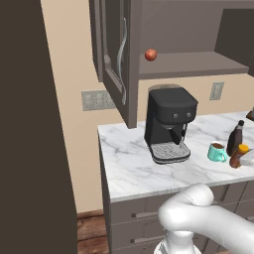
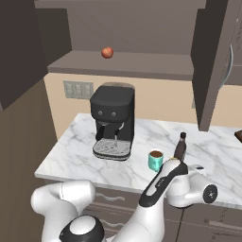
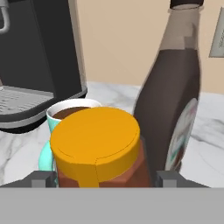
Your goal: Pick the syrup bottle and honey bottle from the cabinet and place them next to the mug.
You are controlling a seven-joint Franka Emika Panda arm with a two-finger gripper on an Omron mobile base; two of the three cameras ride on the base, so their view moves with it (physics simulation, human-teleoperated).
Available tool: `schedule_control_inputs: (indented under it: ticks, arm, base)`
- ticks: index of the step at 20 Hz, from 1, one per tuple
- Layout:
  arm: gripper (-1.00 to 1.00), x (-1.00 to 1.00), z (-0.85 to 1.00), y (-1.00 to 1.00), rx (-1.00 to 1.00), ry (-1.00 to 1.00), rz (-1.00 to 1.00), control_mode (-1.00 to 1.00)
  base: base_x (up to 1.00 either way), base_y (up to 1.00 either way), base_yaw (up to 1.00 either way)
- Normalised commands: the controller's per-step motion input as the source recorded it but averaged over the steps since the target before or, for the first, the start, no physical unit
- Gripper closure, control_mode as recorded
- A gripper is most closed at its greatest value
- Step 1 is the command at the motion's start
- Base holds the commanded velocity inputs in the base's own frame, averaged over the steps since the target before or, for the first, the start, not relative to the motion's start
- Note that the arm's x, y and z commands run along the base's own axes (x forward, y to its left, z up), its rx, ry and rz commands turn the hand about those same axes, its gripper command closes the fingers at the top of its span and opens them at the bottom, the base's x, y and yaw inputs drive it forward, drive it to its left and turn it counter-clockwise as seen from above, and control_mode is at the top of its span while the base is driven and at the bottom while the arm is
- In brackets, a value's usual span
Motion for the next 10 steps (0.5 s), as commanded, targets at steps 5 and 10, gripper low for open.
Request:
schedule_control_inputs:
  ticks: [5,10]
  arm:
    - [1.0,0.0,-0.41,0.0,0.0,0.0,0.0,-1.0]
    - [1.0,0.0,-0.14,-0.12,0.0,0.01,0.0,-1.0]
  base:
    - [0.0,0.0,0.0]
    - [0.0,0.0,0.0]
